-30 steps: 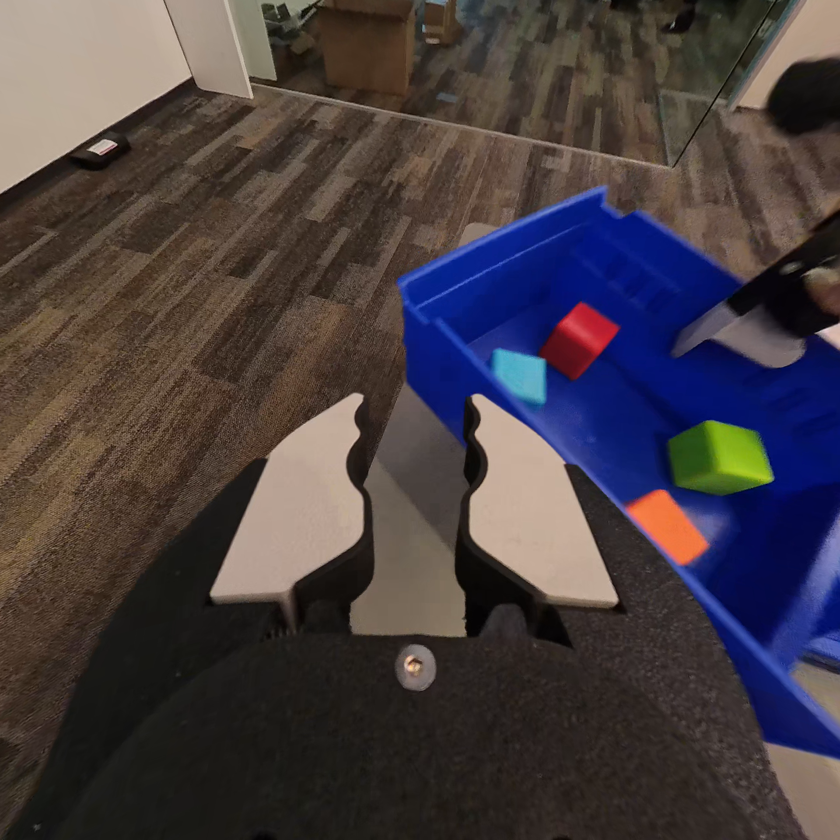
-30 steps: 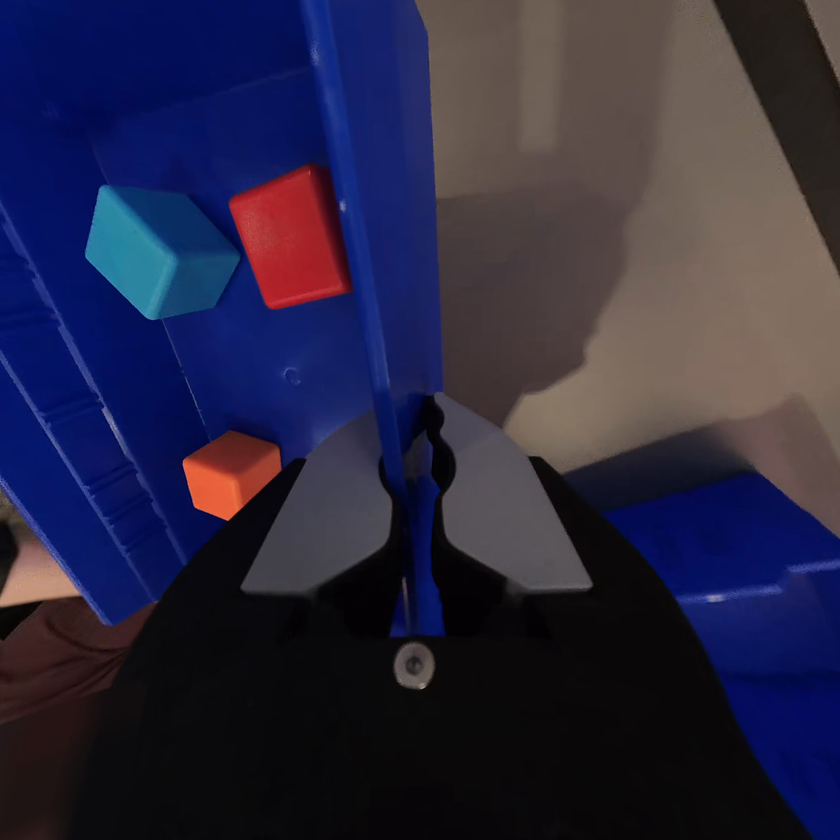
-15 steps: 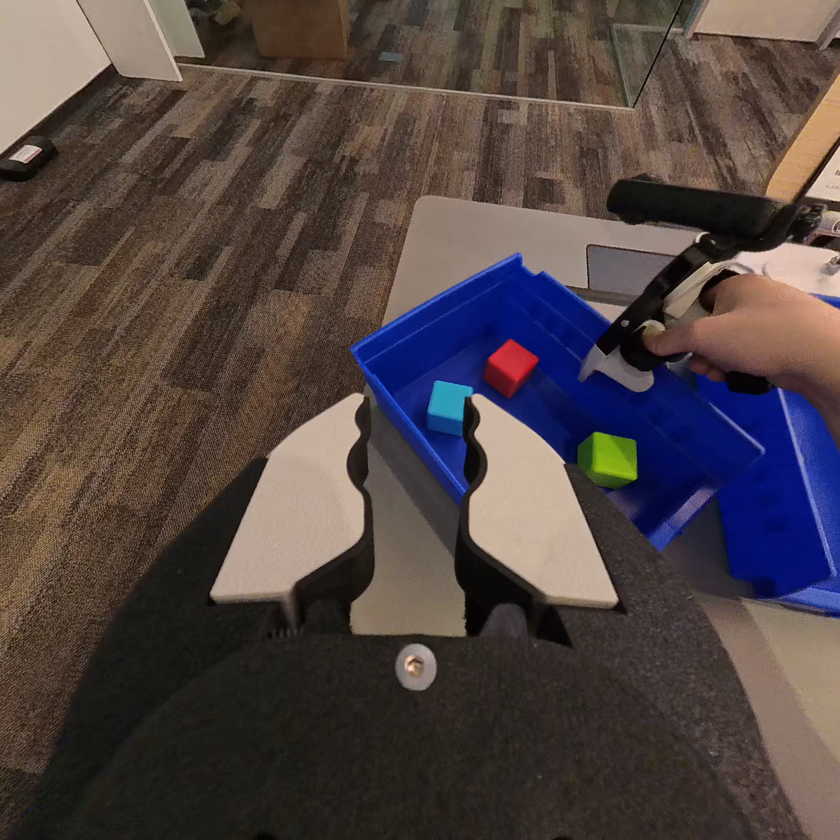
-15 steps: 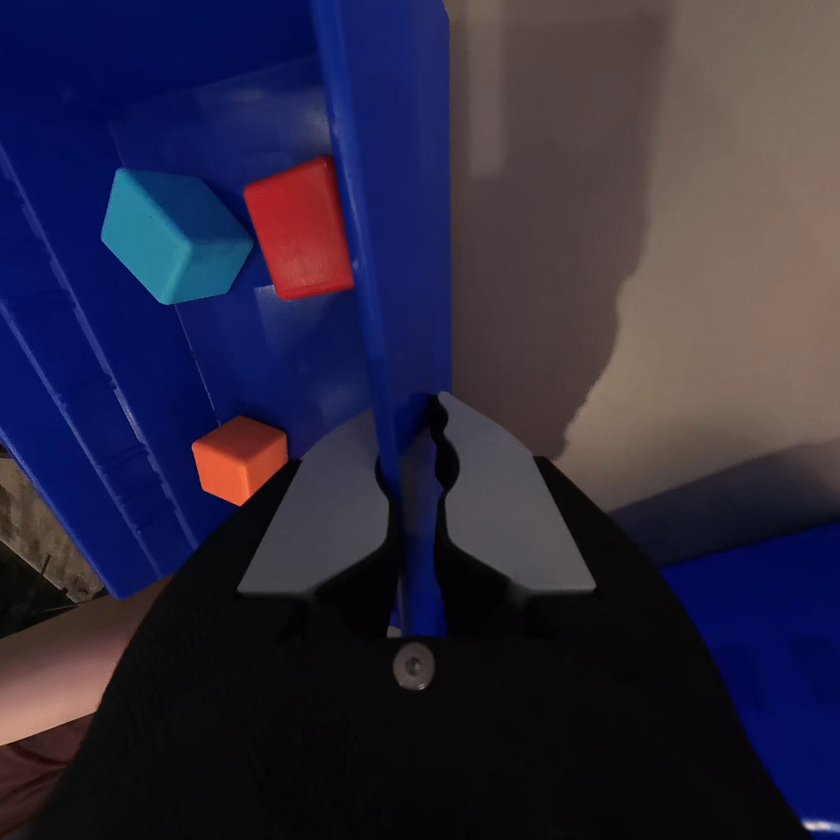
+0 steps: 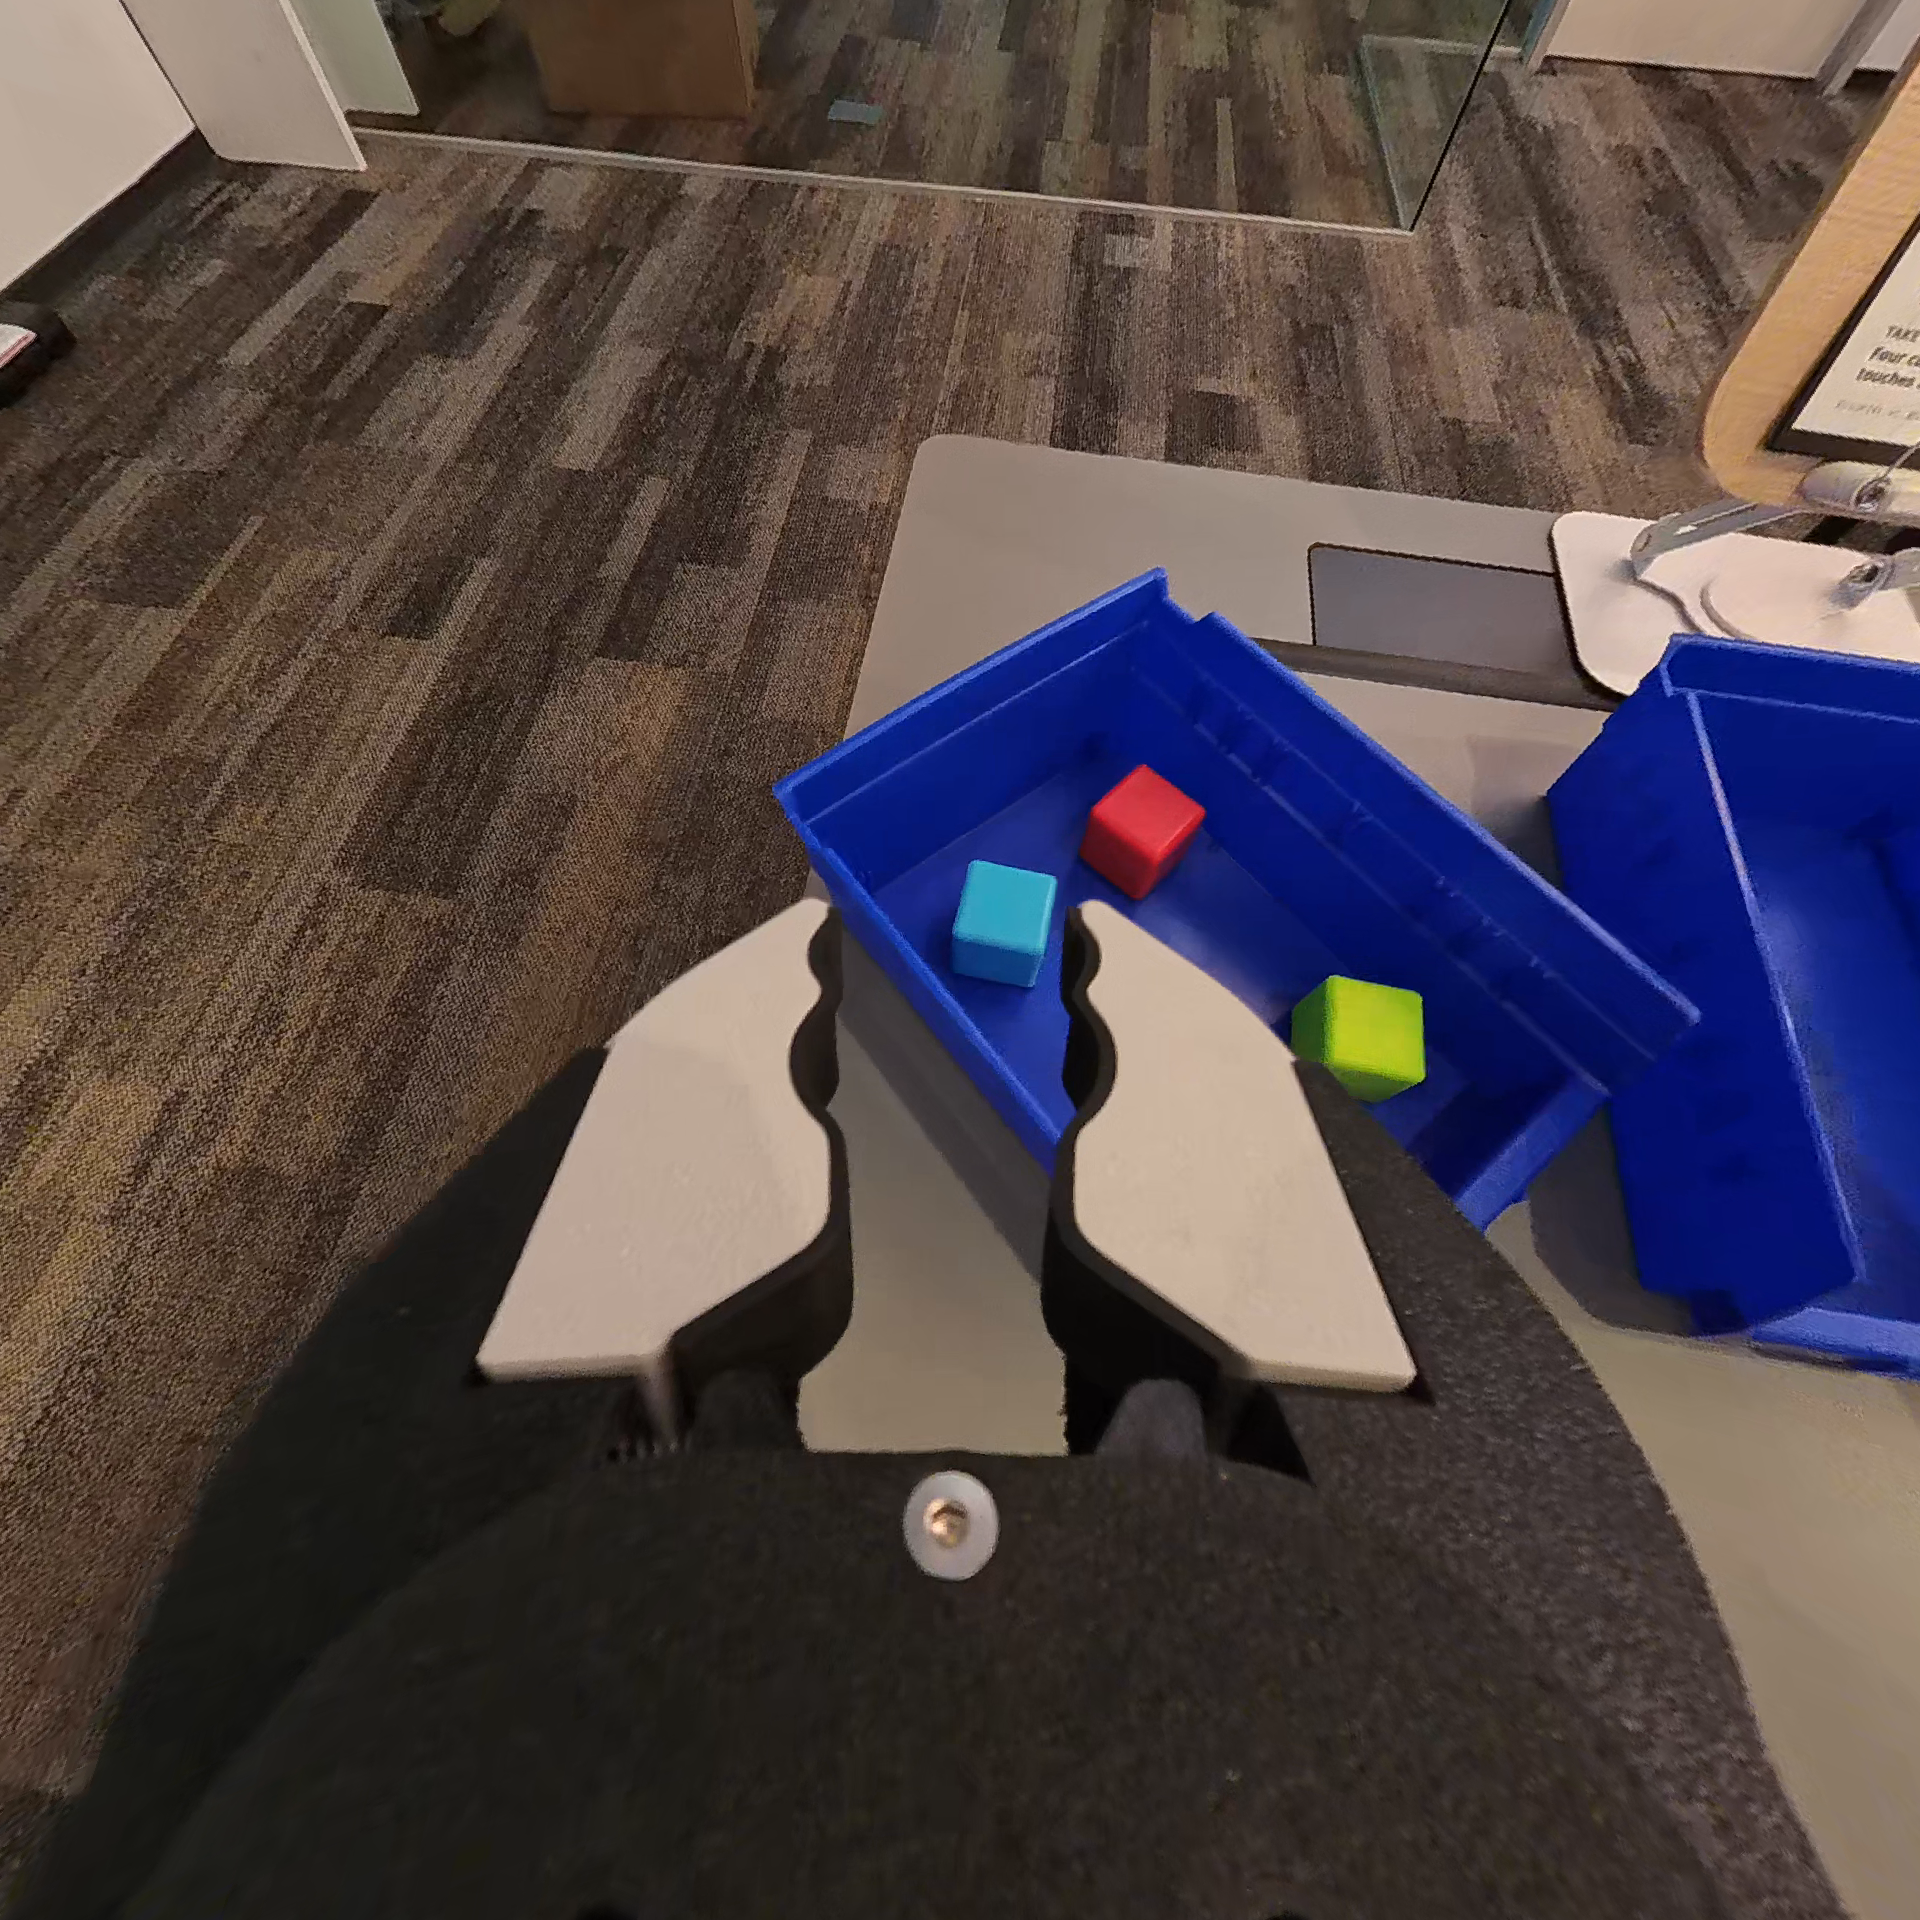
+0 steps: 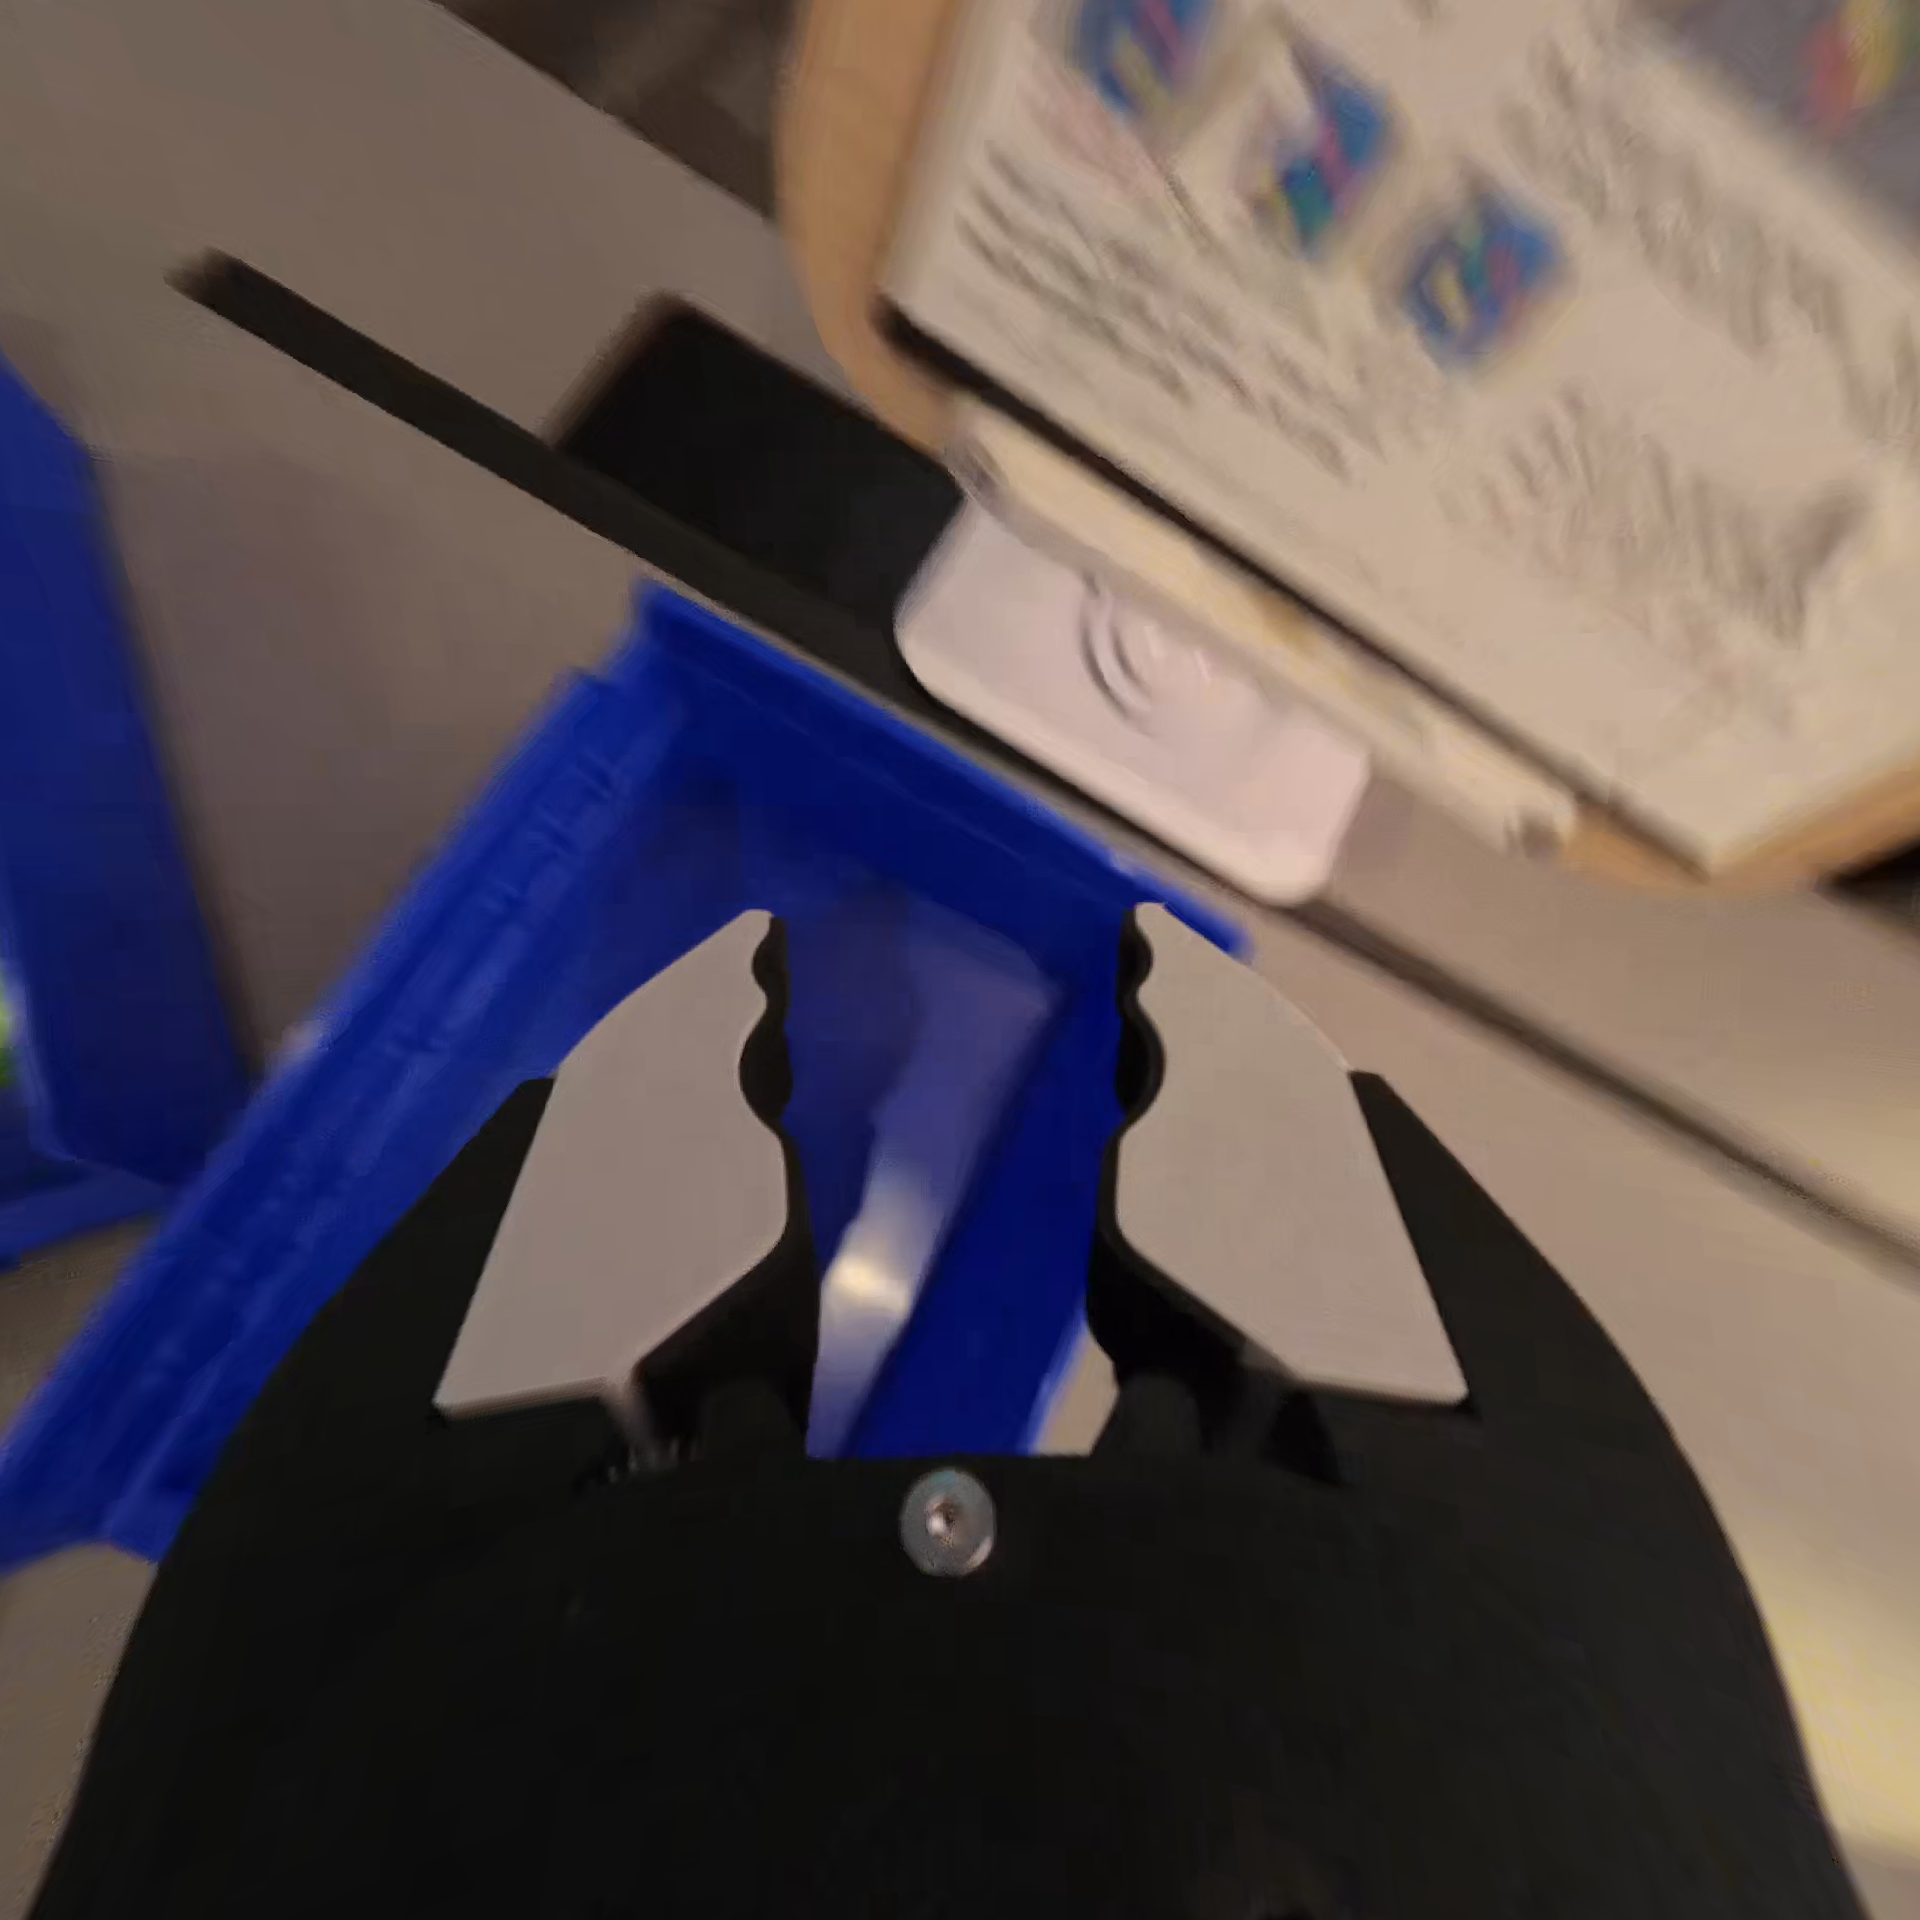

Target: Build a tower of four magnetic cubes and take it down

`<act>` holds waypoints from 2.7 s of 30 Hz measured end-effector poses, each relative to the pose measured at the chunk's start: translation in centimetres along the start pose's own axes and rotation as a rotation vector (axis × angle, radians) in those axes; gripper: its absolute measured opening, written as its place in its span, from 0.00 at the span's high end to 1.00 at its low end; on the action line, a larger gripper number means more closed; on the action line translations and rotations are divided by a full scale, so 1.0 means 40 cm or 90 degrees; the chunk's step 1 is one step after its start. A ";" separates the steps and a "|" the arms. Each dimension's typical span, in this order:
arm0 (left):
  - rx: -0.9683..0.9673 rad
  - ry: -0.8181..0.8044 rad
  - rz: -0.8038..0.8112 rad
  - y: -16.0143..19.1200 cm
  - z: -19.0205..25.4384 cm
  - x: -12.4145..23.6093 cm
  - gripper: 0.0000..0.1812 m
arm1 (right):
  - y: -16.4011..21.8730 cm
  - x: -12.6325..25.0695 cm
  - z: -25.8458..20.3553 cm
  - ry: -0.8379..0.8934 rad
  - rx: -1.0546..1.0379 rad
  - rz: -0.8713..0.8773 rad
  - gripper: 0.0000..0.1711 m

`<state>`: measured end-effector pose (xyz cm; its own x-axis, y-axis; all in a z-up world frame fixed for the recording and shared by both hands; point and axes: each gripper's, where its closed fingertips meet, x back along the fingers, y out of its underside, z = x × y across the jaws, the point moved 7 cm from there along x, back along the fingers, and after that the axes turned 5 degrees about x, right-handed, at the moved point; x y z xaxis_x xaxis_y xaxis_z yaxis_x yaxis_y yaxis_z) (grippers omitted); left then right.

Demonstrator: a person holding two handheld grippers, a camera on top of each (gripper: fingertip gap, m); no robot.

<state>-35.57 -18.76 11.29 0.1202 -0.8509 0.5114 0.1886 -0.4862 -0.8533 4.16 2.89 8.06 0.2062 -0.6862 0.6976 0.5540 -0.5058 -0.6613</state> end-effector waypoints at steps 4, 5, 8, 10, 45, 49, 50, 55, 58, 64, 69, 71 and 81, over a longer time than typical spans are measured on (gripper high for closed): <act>-0.024 0.007 0.017 -0.016 0.041 0.003 0.78 | 0.201 -0.001 0.129 -0.014 -0.130 -0.129 0.62; -0.034 0.008 0.022 -0.021 0.056 0.004 0.78 | 0.239 -0.009 0.130 -0.029 -0.137 -0.160 0.60; -0.072 0.008 0.028 -0.034 0.107 0.004 0.78 | 0.309 -0.045 0.091 -0.091 -0.135 -0.226 0.60; -0.103 0.004 0.024 -0.038 0.144 0.002 0.78 | 0.337 -0.075 0.062 -0.122 -0.127 -0.280 0.65; -0.183 -0.124 -0.048 -0.027 0.227 -0.057 0.75 | 0.883 0.075 0.842 -0.092 -0.377 -0.352 0.97; -0.128 -0.143 -0.084 -0.007 0.161 -0.061 0.67 | 0.884 0.088 0.849 -0.054 -0.350 -0.304 0.81; -0.105 -0.138 -0.098 0.002 0.141 -0.064 0.65 | 0.877 0.098 0.853 -0.031 -0.338 -0.282 0.78; 0.000 -0.119 -0.174 0.049 0.059 -0.097 0.59 | 0.782 0.208 0.863 0.088 -0.327 -0.080 0.70; 0.017 -0.137 -0.228 0.078 0.026 -0.132 0.58 | 0.691 0.290 0.835 0.096 -0.315 0.053 0.70; 0.016 -0.120 -0.351 0.137 0.018 -0.230 0.63 | 0.564 0.390 0.755 0.138 -0.220 0.162 0.71; 0.013 -0.124 -0.461 0.195 0.020 -0.288 0.61 | 0.545 0.400 0.698 0.217 -0.103 0.141 0.72; 0.008 -0.118 -0.500 0.214 0.026 -0.305 0.63 | 0.542 0.396 0.683 0.213 -0.086 0.133 0.72; -0.056 -0.099 -0.577 0.247 0.048 -0.364 0.77 | 0.530 0.348 0.649 0.156 -0.056 0.109 0.73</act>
<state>-33.60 -10.79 -4.39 0.0938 -0.1043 0.9901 0.2010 -0.9720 -0.1215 39.73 -3.82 10.91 0.0841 -0.8655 0.4939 0.4539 -0.4079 -0.7922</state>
